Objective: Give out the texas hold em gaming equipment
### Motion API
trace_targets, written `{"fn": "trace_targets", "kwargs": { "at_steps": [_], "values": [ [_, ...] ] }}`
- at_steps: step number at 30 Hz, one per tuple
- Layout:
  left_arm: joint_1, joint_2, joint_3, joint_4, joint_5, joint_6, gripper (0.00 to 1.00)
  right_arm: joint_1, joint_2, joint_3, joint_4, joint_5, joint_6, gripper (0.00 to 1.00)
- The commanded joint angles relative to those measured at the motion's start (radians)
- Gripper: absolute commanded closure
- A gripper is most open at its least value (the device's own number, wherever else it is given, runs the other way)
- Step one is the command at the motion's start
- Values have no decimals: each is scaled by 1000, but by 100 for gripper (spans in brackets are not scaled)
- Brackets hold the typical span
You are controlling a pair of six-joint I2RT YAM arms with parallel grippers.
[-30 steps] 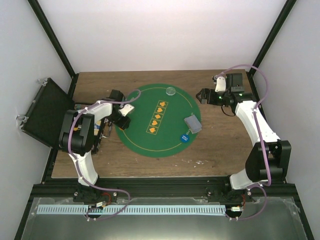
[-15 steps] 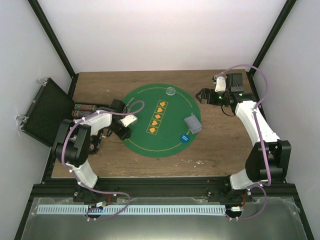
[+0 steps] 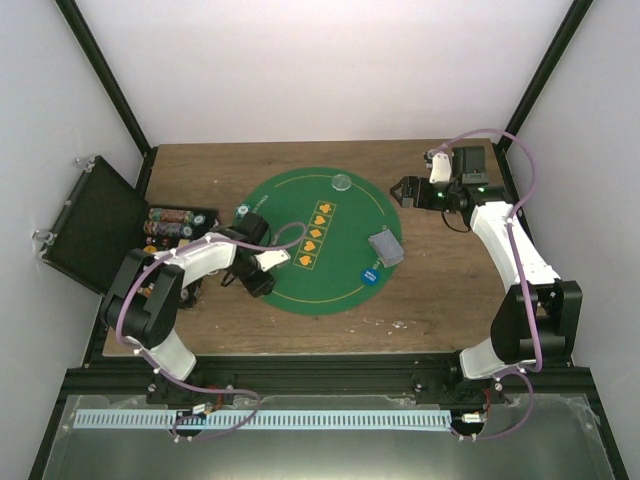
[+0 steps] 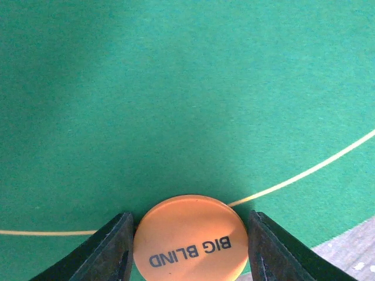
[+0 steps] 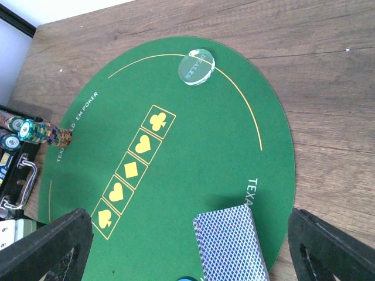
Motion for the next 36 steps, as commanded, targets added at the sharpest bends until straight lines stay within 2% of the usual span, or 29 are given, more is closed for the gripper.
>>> {"fn": "trace_targets", "kwargs": {
  "at_steps": [1,5,11,14,17,20,23,30,33,36],
  "values": [
    [-39,19,-31,-127,125,8,46,-8,-12,6,9,6,-29,8],
    [-39,19,37,-149,148,-12,44,-7,10,32,-27,42,-51,7],
    [-22,-52,116,-210,177,21,35,-5,28,73,-60,59,-62,7],
    [2,-89,196,-266,206,24,31,5,34,88,-84,36,-97,0],
    [41,-113,280,-321,238,17,29,58,51,108,-131,64,-167,0],
    [109,-146,329,-338,257,-9,25,147,56,86,-127,178,-265,0],
    [168,-197,325,-343,259,-22,18,205,77,48,-123,232,-374,0],
    [273,-320,282,-323,319,-50,5,238,122,5,-153,279,-437,0],
    [337,-333,272,-317,345,-73,3,244,144,15,-171,269,-439,0],
    [350,-342,265,-316,356,-78,3,246,175,15,-186,260,-413,0]
  ]
}}
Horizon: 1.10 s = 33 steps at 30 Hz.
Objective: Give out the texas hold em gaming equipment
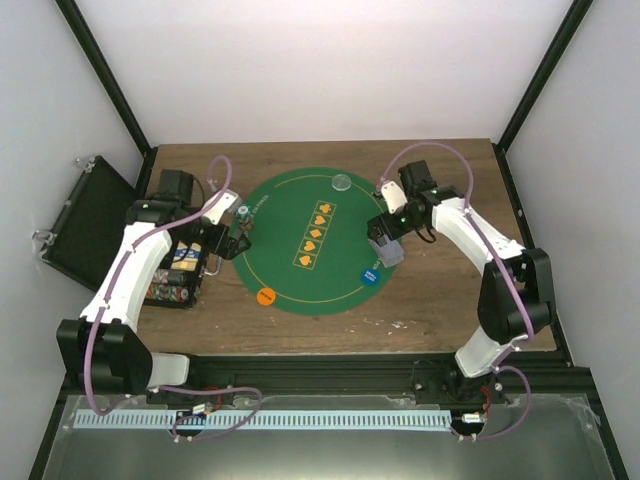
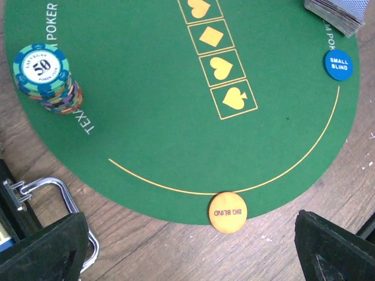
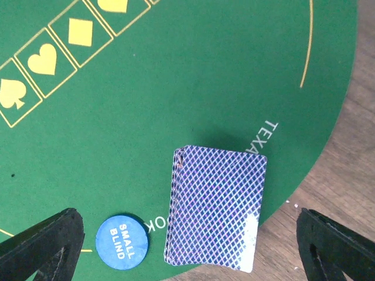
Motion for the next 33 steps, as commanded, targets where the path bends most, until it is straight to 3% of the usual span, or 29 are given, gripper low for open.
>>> {"fn": "trace_targets", "kwargs": {
  "at_steps": [1,7,15,33],
  "values": [
    [20,-21,-24,6,51,-20,3,15,39,1,-24,7,-3,0],
    [20,-4,-6,-12,62,12,2,24,139,2,-25,18,35,0],
    [21,57,-5,-23,80,22,2,24,207,3,-34,146,77,0],
    [20,83,7,-35,84,33,2,23,117,2,-4,97,95,0]
  ]
}}
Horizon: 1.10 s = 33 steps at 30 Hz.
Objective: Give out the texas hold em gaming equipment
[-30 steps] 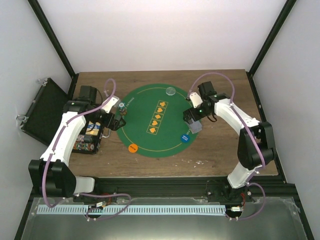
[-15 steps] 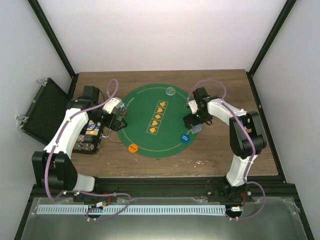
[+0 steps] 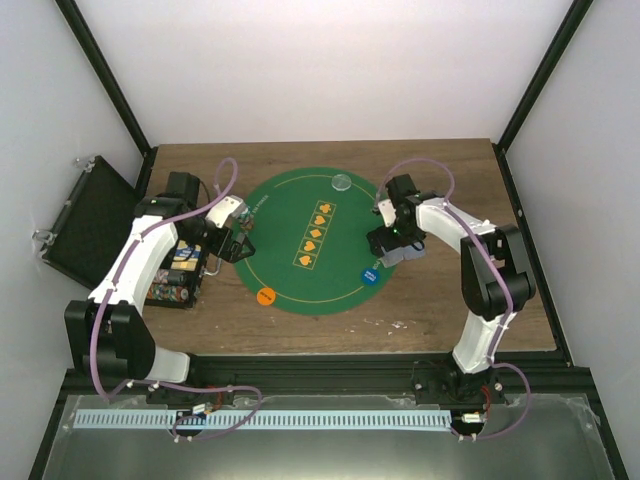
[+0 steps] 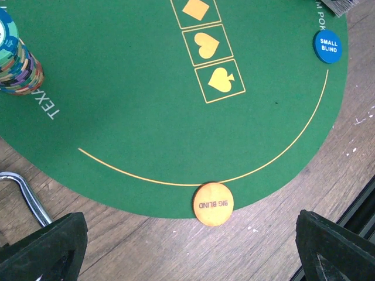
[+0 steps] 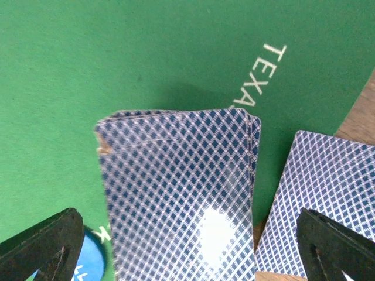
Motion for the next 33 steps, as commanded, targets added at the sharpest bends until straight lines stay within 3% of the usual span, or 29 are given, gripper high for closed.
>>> {"fn": "trace_targets", "kwargs": {
  "at_steps": [1,8,11,15,21,33],
  "values": [
    [1,9,25,-17,33,24,2,-9,-96,33,4,-71,9,0],
    [1,10,26,-20,44,29,2,-247,-246,18,100,-216,150,2],
    [1,7,19,-16,42,29,2,-299,-218,-2,99,-179,160,11],
    [1,1,7,-10,33,29,2,-346,-132,3,93,-250,131,35],
    [1,-1,-3,-5,16,26,3,-367,-2,38,83,-381,99,46],
    [1,7,-8,5,0,22,3,-426,87,21,78,-408,83,51]
  ]
}}
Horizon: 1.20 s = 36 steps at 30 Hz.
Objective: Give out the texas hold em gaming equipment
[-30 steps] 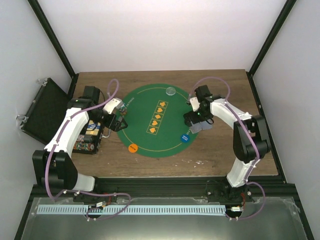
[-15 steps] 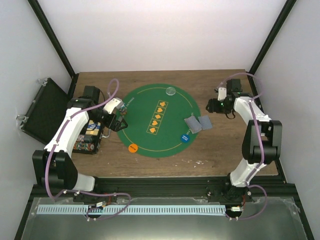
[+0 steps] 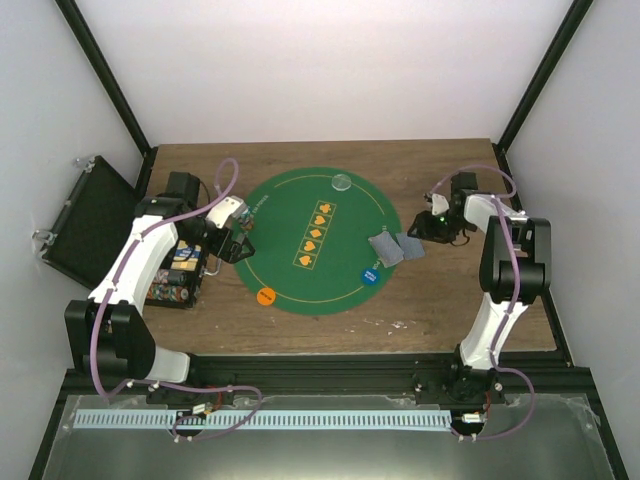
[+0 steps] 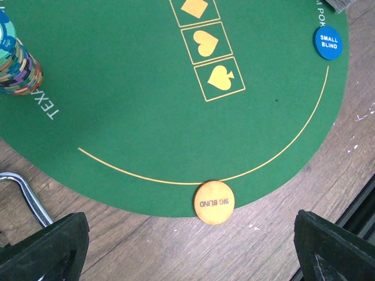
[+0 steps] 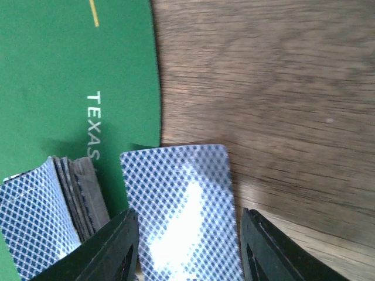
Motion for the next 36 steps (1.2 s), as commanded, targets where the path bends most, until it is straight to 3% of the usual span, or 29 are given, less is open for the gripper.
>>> {"fn": "trace_targets", "kwargs": {
  "at_steps": [1,13,29,36],
  "values": [
    [1,3,-14,12,-4,8,3,-44,3,19,-6,1,-11,52],
    [1,0,-17,16,-15,5,4,-47,69,27,-5,-84,-30,54],
    [1,1,-22,27,-40,-2,4,-81,96,7,10,-259,-31,79],
    [1,4,-25,30,-45,-2,4,-81,117,16,-3,-210,-34,75]
  ]
}}
